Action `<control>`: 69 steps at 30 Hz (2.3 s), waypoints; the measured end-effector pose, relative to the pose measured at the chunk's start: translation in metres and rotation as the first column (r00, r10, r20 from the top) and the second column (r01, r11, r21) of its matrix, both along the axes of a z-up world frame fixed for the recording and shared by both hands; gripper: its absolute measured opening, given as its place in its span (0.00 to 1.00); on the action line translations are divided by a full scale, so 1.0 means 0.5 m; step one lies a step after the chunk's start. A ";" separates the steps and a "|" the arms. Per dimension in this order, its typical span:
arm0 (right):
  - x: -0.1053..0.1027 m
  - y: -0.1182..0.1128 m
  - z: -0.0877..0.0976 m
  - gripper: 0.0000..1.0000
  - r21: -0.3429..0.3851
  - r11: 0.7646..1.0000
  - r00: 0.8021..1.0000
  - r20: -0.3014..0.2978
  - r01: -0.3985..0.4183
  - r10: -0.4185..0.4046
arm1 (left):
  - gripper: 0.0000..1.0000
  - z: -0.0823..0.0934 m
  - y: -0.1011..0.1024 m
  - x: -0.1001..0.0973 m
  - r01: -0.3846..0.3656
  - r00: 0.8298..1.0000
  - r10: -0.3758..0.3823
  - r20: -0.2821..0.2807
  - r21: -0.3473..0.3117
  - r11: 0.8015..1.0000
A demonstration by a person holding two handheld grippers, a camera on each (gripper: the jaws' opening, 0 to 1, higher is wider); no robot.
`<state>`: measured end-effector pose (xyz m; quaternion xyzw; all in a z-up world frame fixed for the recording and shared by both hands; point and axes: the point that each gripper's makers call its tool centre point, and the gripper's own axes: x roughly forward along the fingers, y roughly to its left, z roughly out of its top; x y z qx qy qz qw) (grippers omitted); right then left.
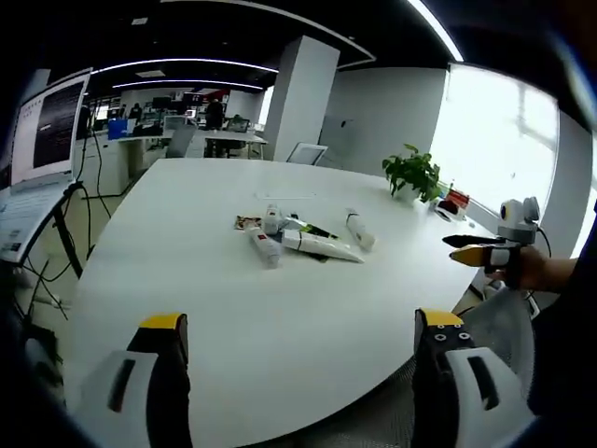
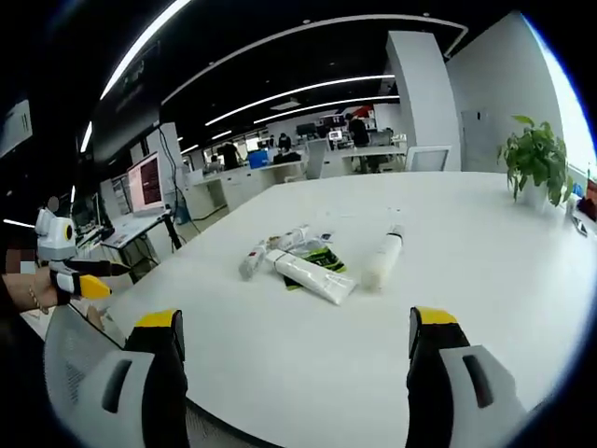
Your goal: Arrange the skincare products in the storage area until every visible bottle or jar stands upright without overlapping.
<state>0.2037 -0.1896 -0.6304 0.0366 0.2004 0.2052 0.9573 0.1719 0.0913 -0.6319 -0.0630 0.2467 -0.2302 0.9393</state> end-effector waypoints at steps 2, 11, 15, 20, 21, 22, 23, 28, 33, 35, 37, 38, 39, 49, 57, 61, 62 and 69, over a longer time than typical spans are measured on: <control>0.000 0.001 0.000 1.00 -0.001 1.000 1.000 -0.001 0.000 0.000 | 0.95 0.000 0.000 0.000 0.000 1.000 0.000 0.000 0.000 1.000; 0.000 0.000 -0.002 1.00 -0.001 1.000 1.000 -0.006 0.001 -0.001 | 0.94 0.000 0.000 0.001 0.002 1.000 -0.002 0.000 0.001 1.000; 0.001 0.000 -0.004 1.00 0.001 1.000 1.000 -0.012 0.001 -0.001 | 0.94 0.000 -0.002 -0.001 0.004 1.000 -0.004 -0.002 0.002 1.000; 0.001 0.000 -0.006 1.00 -0.007 1.000 1.000 -0.014 0.000 -0.001 | 0.94 -0.001 -0.002 -0.002 0.008 1.000 -0.008 -0.004 0.004 1.000; 0.001 0.002 -0.005 1.00 -0.006 1.000 1.000 -0.014 0.001 -0.001 | 0.94 -0.001 -0.003 -0.002 0.011 1.000 -0.011 -0.005 0.004 1.000; 0.001 0.002 -0.006 1.00 -0.004 1.000 1.000 -0.018 0.001 -0.001 | 0.94 -0.001 -0.004 -0.002 0.012 1.000 -0.012 -0.004 0.004 1.000; 0.001 0.001 -0.007 1.00 -0.004 1.000 1.000 -0.019 0.002 -0.002 | 0.94 0.000 -0.003 -0.002 0.013 1.000 -0.013 -0.003 0.005 1.000; 0.002 0.001 -0.009 1.00 -0.007 1.000 1.000 -0.021 0.001 -0.001 | 0.94 0.000 -0.005 -0.002 0.016 1.000 -0.016 -0.002 0.004 1.000; 0.001 0.000 -0.010 1.00 -0.007 1.000 1.000 -0.024 0.002 -0.002 | 0.93 -0.001 -0.002 -0.001 0.019 1.000 -0.019 -0.002 0.005 1.000; 0.001 -0.002 -0.010 1.00 -0.006 1.000 1.000 -0.024 0.005 -0.005 | 0.93 -0.001 -0.003 -0.001 0.021 1.000 -0.021 -0.002 0.008 1.000; 0.001 -0.003 -0.010 1.00 -0.008 1.000 1.000 -0.025 0.005 -0.006 | 0.93 -0.002 -0.005 -0.002 0.024 1.000 -0.024 -0.002 0.011 1.000; 0.001 -0.002 -0.010 1.00 -0.008 1.000 1.000 -0.025 0.005 -0.006 | 0.93 -0.002 -0.005 -0.003 0.027 1.000 -0.027 -0.002 0.013 1.000; 0.001 -0.003 -0.011 1.00 -0.010 1.000 1.000 -0.027 0.005 -0.006 | 0.93 -0.002 -0.006 -0.003 0.029 1.000 -0.029 -0.001 0.016 0.999; 0.000 -0.003 -0.013 1.00 -0.007 1.000 0.999 -0.034 0.009 -0.009 | 0.93 -0.003 -0.012 -0.006 0.040 0.999 -0.040 -0.002 0.027 0.999; 0.002 -0.006 -0.011 1.00 0.009 1.000 0.999 -0.036 0.022 -0.021 | 0.93 -0.005 -0.010 -0.005 0.044 0.999 -0.044 -0.003 0.033 0.998; 0.011 -0.023 -0.008 0.95 0.041 0.997 0.997 -0.047 0.066 -0.064 | 0.93 -0.007 -0.008 -0.003 0.044 0.999 -0.044 -0.006 0.034 0.998; 0.013 -0.026 -0.009 0.94 0.046 0.996 0.996 -0.050 0.073 -0.070 | 0.93 -0.007 -0.009 -0.004 0.044 0.999 -0.044 -0.007 0.032 0.998; 0.033 -0.032 -0.021 0.92 0.035 0.996 0.994 -0.081 0.083 -0.080 | 0.92 -0.011 -0.012 -0.005 0.056 0.998 -0.055 -0.012 0.040 0.998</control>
